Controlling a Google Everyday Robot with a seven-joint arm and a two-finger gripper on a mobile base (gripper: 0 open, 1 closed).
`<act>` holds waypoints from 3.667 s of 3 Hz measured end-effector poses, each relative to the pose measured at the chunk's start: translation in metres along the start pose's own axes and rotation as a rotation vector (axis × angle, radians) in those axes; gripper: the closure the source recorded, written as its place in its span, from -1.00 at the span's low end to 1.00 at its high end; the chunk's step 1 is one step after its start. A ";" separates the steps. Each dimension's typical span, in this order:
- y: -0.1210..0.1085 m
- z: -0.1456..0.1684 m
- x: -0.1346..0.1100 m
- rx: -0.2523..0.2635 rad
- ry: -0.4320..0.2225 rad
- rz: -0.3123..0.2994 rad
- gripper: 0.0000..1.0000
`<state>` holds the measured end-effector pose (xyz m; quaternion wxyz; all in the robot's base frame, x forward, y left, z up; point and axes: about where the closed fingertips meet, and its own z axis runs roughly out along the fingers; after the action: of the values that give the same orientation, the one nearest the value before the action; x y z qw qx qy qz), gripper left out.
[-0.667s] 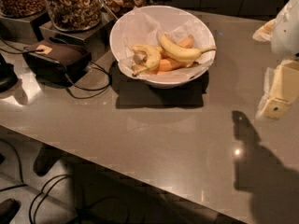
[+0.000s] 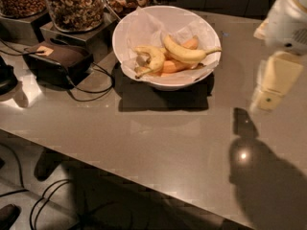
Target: Pick banana from white bowl
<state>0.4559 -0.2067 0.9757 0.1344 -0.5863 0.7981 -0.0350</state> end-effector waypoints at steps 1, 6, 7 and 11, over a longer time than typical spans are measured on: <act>-0.053 0.018 -0.038 0.006 0.079 0.096 -1.00; -0.089 0.058 -0.120 -0.083 -0.030 0.227 -1.00; -0.085 0.061 -0.128 -0.097 -0.033 0.241 -0.80; -0.099 0.064 -0.141 -0.117 -0.052 0.267 -0.42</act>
Offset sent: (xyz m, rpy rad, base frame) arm 0.1131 0.0686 -0.0067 -0.1992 0.3044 -0.2539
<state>0.6029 -0.0977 0.9593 0.1242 -0.4823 0.8660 0.0451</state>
